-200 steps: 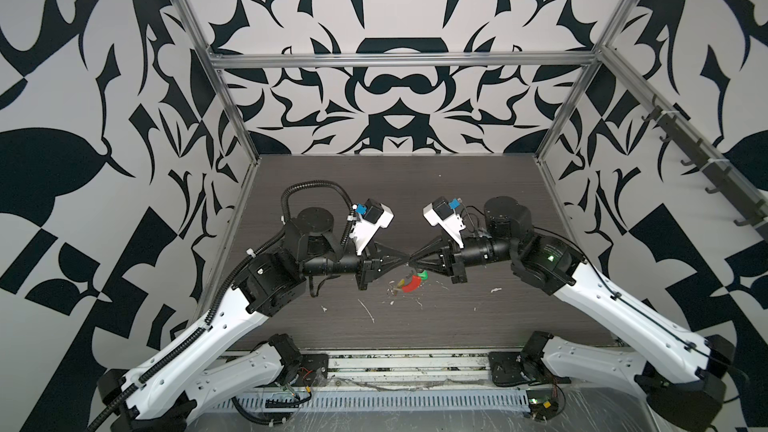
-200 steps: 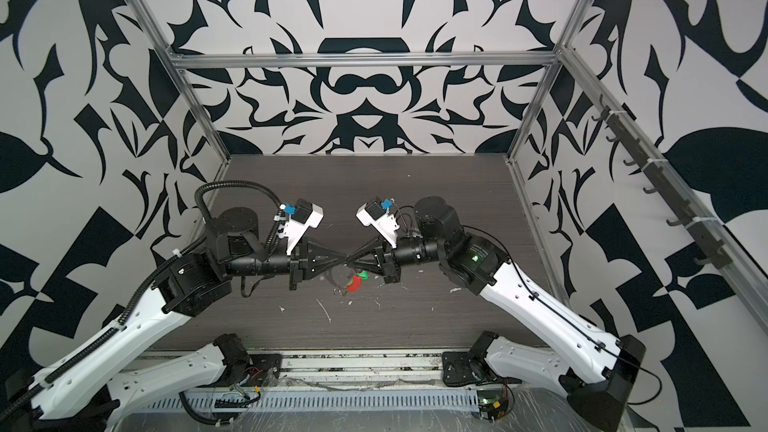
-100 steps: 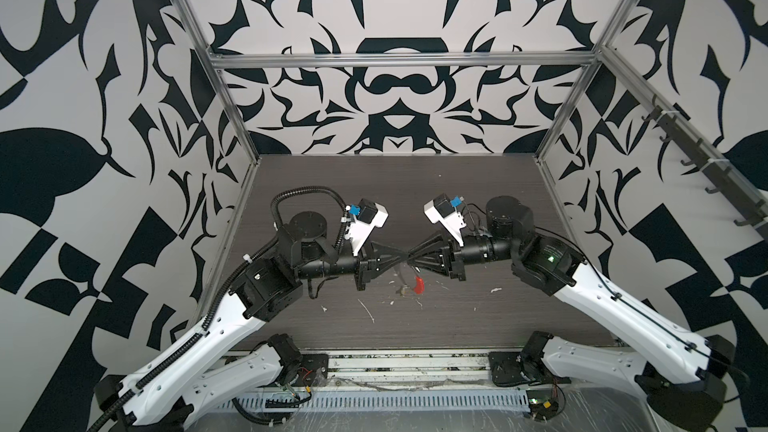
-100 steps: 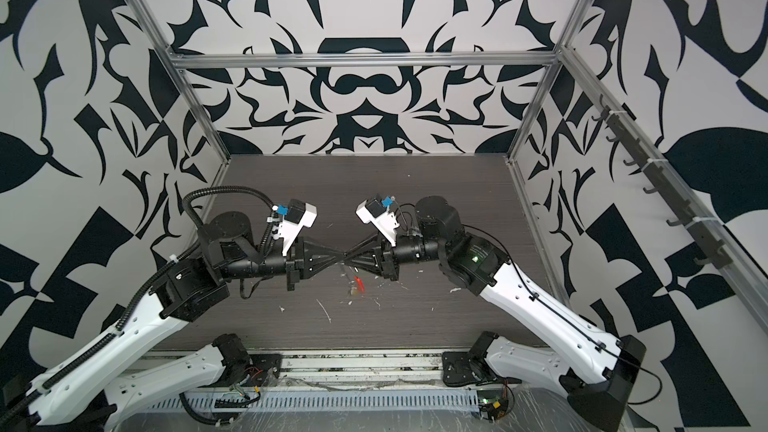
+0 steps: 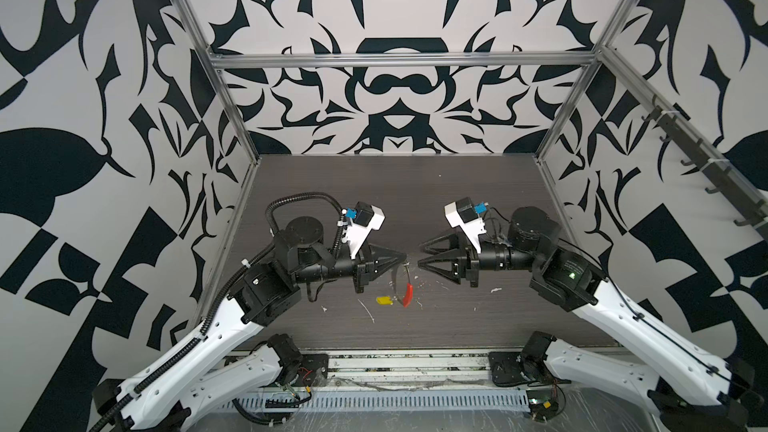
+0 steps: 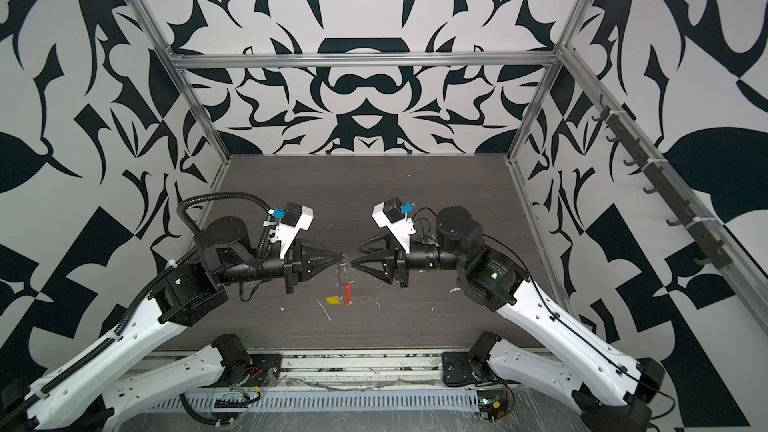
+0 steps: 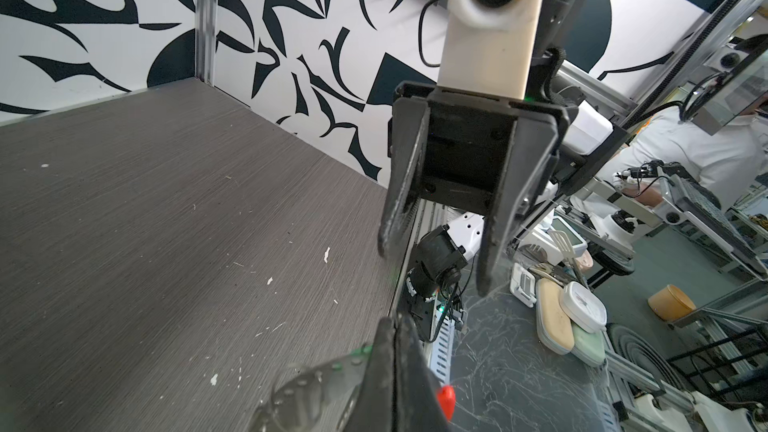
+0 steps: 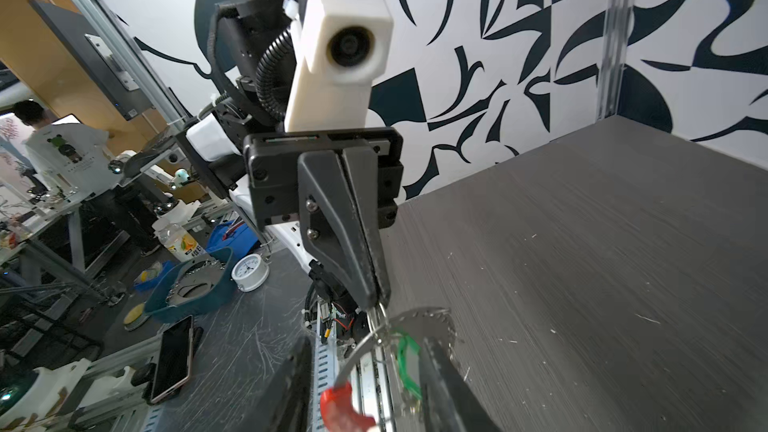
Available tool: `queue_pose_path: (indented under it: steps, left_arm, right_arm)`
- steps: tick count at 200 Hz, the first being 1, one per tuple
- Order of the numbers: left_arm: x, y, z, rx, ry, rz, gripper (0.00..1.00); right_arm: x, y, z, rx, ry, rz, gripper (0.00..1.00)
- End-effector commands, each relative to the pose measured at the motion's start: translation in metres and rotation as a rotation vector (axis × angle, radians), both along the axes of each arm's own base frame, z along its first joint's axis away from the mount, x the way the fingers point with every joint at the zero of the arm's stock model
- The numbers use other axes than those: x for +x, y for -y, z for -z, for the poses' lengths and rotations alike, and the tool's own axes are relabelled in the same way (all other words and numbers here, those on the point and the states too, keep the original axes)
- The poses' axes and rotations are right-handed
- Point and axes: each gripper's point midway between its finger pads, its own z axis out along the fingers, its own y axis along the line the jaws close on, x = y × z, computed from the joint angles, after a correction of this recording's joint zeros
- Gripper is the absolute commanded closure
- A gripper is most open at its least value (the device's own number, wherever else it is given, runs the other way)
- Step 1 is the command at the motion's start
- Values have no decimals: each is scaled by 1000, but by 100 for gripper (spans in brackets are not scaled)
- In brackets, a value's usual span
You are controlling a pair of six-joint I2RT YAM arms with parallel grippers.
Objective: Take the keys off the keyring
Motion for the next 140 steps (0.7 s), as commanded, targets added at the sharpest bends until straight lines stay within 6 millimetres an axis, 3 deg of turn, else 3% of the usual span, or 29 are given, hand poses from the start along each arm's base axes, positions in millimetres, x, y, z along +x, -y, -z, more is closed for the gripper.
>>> queue_pose_path:
  steps: [1,44,140]
  left_arm:
    - [-4,-3,-17,-79,62,7,100]
    - [-3,-4,-24,-154,89,-7,100]
    - [-10,-15,-45,-356,198,-10,100]
  right_arm:
    - [8,3,-2,26,78,64,55]
    - [6,-3,4,46,97,63,52]
    - [-9,-25,-19,144,237,59,54]
